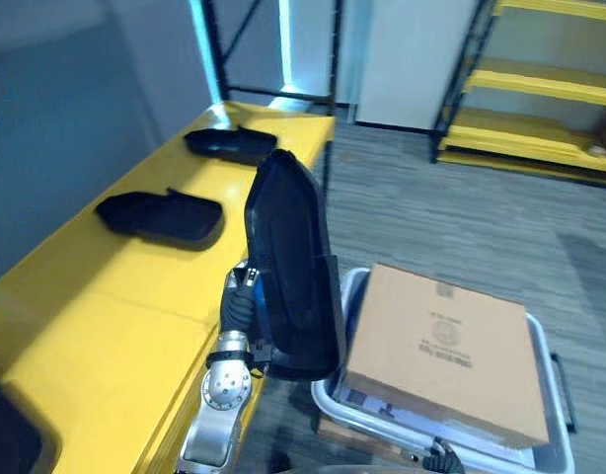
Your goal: Walk over and take plastic housings, then place them on the shelf
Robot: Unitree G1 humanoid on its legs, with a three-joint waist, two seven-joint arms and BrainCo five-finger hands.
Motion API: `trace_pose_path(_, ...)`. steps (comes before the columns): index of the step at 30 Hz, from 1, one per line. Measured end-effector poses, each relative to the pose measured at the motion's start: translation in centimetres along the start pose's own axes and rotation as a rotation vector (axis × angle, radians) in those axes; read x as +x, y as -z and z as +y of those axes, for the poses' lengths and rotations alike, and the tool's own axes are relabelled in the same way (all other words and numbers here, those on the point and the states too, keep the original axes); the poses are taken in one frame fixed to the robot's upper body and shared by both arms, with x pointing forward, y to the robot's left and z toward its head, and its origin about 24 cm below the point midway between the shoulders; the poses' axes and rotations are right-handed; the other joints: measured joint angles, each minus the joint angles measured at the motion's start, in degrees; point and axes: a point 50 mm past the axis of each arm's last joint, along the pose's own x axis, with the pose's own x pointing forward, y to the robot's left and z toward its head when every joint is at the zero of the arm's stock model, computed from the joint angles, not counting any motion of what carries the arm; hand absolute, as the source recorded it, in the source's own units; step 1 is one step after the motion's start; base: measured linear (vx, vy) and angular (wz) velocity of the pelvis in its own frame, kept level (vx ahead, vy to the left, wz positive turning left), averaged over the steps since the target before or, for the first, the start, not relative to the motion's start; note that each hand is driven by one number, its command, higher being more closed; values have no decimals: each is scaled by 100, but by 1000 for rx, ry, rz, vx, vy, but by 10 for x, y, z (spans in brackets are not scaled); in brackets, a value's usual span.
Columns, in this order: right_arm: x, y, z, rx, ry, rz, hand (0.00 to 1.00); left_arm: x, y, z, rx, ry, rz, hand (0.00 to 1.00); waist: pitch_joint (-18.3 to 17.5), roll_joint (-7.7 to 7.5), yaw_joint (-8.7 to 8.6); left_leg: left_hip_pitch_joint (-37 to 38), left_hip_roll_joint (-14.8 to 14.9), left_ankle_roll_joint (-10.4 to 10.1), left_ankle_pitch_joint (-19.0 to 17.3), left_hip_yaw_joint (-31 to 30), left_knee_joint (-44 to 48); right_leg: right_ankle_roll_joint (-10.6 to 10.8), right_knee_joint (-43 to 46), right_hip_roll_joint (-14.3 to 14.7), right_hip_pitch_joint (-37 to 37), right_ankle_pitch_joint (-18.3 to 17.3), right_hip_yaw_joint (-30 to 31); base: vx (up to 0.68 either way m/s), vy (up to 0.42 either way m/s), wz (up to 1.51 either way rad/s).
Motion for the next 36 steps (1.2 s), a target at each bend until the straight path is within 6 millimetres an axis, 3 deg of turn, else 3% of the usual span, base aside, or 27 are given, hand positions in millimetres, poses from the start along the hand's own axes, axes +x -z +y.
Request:
trace_pose_path(2,1,-2,-6,-19,10,-5,0,-2,-14,5,-27,-40,-63,100,44,93,134,-482,331,83,-139,1250,495,-2,50,2,25,8,-495,-149,37,106)
trace_pose_path(4,3,-8,-11,-81,4,-34,0,-8,-20,7,-66,-71,-80,100,122,259,261,-772,463,125,-371,1556,1083,-2,116,41,211,-18,-967,-92,62,94)
trace_pose_path(6,3,-13,-10,-113,-6,-64,0,-11,-20,9,-83,-90,-81,100,148,314,262,-840,442,88,-430,1496,1175,-20,121,30,382,-158,-1253,-84,62,107)
trace_pose_path(7,4,-18,-5,-114,-26,-85,0,-11,-21,13,-86,-113,-86,100,103,99,252,-988,374,249,-576,1569,1419,50,34,-119,401,-225,-1525,-98,90,116)
trace_pose_path(8,5,-27,0,-115,-42,-111,0,-10,-23,14,-88,-119,-98,100,49,168,287,-1254,498,510,-753,1709,2220,76,180,-176,387,-247,-1687,-77,80,92)
trace_pose_path(9,6,-33,2,-123,-50,-131,0,-10,-23,15,-93,-127,-101,100,47,239,301,-1244,578,506,-774,1769,2385,130,249,-124,398,-294,-1730,-16,52,73)
trace_pose_path(10,6,-40,11,-127,-73,-155,0,-11,-23,15,-105,-137,-103,100,-24,312,260,-1179,602,201,-761,1628,2132,179,356,-72,408,-337,-1843,16,-10,56)
trace_pose_path(12,5,-53,28,-116,-124,-197,0,-9,-25,13,-116,-123,-115,100,-125,175,259,-1092,311,222,-384,1416,1568,227,337,-196,397,-235,-2055,36,17,84)
trace_pose_path(14,5,-57,38,-83,-129,-190,0,-6,-28,7,-135,-100,-130,100,-91,177,255,-1093,76,294,-238,1141,1467,213,536,-344,502,-268,-2332,37,86,103)
trace_pose_path(16,6,-44,24,-73,-77,-144,0,-7,-30,-1,-161,-66,-131,100,-47,204,245,-996,-190,360,-274,805,1633,-106,1556,-806,535,-539,-2112,33,136,98)
trace_pose_path(17,6,-37,16,-61,-49,-121,0,-4,-33,-7,-173,-38,-148,100,-21,167,236,-898,-336,434,-352,559,1604,-554,2284,-1071,320,-713,-1397,0,101,93)
trace_pose_path(18,7,-34,13,-30,-30,-101,0,-2,-35,-9,-167,-13,-164,100,14,175,222,-859,-432,463,-366,400,1556,-796,2589,-1034,96,-989,-566,-29,42,121)
trace_pose_path(19,7,-31,9,-16,-15,-73,0,2,-36,-13,-164,10,-178,100,34,121,226,-847,-505,456,-330,150,1538,-625,2490,-612,-109,-1445,601,-27,-7,102)
trace_pose_path(20,7,-29,8,-17,-12,-64,0,3,-36,-15,-166,18,-182,100,50,84,234,-837,-552,454,-320,17,1515,-585,2405,-401,-187,-1614,1042,-44,-60,105)
trace_pose_path(21,6,-25,7,-16,-10,-56,0,5,-37,-19,-174,30,-188,100,100,-8,246,-753,-645,463,-260,-223,1316,-683,2124,-50,-303,-1918,1607,-39,-85,108)
trace_pose_path(22,4,-22,7,-10,-9,-55,0,5,-39,-22,-180,49,-194,100,131,-69,222,-703,-704,460,-266,-411,1037,-833,1590,265,-314,-2040,1752,-92,-151,134)
trace_pose_path(23,2,-17,7,0,-5,-46,0,5,-38,-26,-182,66,-190,100,132,-107,80,-686,-757,443,-353,-454,824,-828,1331,411,-224,-1990,1883,-33,-119,179)
trace_pose_path(24,-1,-9,6,24,10,-27,0,6,-38,-34,-195,102,-191,100,83,-314,-74,-994,-923,679,-591,-29,1830,-726,1274,294,-210,-2065,1717,-24,-128,179)
trace_pose_path(25,-5,0,4,59,35,-11,0,3,-40,-41,-214,129,-195,100,141,-238,-32,-1094,-729,778,-1079,575,3100,-608,1438,343,-155,-2032,1626,62,-79,171)
trace_pose_path(26,-7,3,-2,84,64,-8,0,1,-41,-43,-224,136,-202,100,184,-164,-62,-688,-469,533,-1539,559,2766,-323,1568,467,8,-1838,1515,20,-86,101)
trace_pose_path(27,-8,5,0,77,55,4,0,1,-37,-42,-213,133,-187,100,199,-185,-54,-471,-539,428,-1418,384,2469,-426,1663,437,-23,-1779,1508,19,-56,59)
trace_pose_path(28,-9,7,5,79,41,13,0,1,-37,-42,-207,130,-186,100,120,-305,-57,-418,-531,443,-1267,350,2297,-394,1618,405,-14,-1685,1508,-14,-84,54)
trace_pose_path(30,-12,9,4,87,45,8,0,2,-42,-42,-229,115,-204,100,48,-252,-61,-678,-479,334,-1165,68,2204,-396,1441,591,-41,-1458,1376,-18,-79,61)
trace_pose_path(33,-11,-21,12,80,-5,-120,0,0,-37,-33,-211,79,-184,100,-5,-223,-22,-666,-133,250,-1059,227,1898,-492,1271,812,-51,-1154,1357,-35,-54,20)
trace_pose_path(36,-14,-42,35,95,-70,-209,0,-4,-33,-30,-199,73,-159,100,-258,-344,25,-506,10,198,-813,233,1310,-589,1225,894,-151,-1048,1487,-19,-76,12)
